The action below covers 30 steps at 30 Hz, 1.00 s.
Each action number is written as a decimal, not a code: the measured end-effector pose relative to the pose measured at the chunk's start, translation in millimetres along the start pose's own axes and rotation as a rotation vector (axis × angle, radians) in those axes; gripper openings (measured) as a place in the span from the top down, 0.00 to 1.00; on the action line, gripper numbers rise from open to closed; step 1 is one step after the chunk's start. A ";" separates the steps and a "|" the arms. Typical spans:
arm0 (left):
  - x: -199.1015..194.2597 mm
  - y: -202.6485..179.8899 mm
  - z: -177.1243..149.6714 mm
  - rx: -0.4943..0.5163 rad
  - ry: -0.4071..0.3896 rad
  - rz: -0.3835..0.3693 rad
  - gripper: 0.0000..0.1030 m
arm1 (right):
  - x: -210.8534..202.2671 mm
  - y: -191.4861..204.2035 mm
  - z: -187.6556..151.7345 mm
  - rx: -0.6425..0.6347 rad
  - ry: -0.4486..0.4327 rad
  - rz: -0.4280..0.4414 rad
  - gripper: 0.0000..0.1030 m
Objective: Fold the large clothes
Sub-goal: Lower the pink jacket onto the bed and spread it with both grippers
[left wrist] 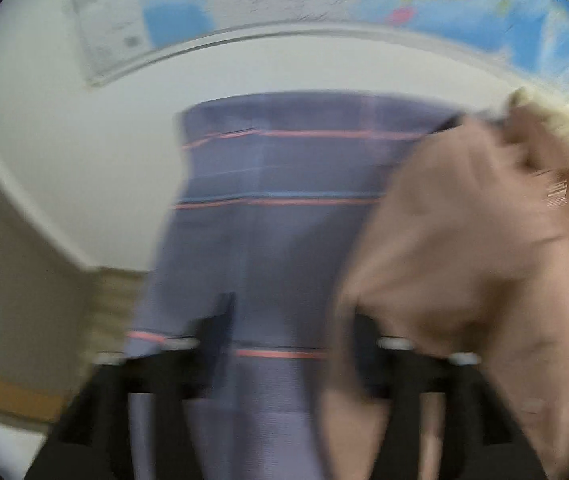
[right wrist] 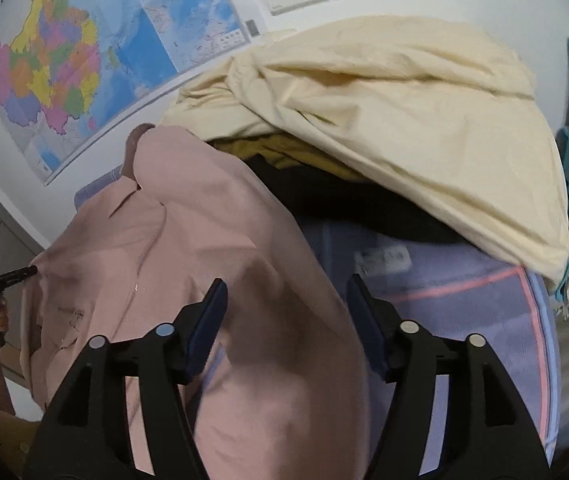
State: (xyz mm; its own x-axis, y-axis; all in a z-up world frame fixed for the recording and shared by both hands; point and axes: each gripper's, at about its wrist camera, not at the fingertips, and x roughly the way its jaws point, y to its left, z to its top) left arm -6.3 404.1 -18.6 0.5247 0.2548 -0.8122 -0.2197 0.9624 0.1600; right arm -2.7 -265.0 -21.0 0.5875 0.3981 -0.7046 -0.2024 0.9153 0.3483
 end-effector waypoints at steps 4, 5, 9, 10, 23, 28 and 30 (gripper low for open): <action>-9.5 -17.8 -7.1 0.002 -0.055 -0.059 0.44 | -9.1 -15.9 -21.8 0.008 0.032 -0.035 0.27; -16.0 -17.9 -7.1 -0.014 -0.089 -0.090 0.44 | -12.4 -20.2 -27.5 0.010 0.038 -0.046 0.23; -48.3 -16.4 -5.5 -0.050 -0.207 -0.202 0.41 | -26.9 -34.7 -54.9 0.036 0.077 -0.011 0.18; -57.2 -21.8 -6.4 -0.017 -0.241 -0.203 0.37 | -28.3 -36.1 -62.4 0.034 0.092 -0.004 0.18; -89.3 -134.3 0.2 0.245 -0.315 -0.438 0.33 | -105.1 27.9 -24.3 -0.147 -0.003 0.333 0.97; -93.1 -167.7 3.2 0.320 -0.332 -0.555 0.33 | -126.9 114.3 25.3 -0.355 -0.020 0.390 0.93; -92.6 -174.4 5.3 0.321 -0.329 -0.599 0.33 | -104.8 147.5 39.0 -0.371 0.036 0.416 0.91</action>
State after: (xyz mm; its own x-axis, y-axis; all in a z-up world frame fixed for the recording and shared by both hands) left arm -12.2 213.2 31.7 0.7088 -0.3539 -0.6103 0.4046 0.9126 -0.0593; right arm -63.5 -174.1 128.3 0.3733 0.7264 -0.5770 -0.6776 0.6383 0.3653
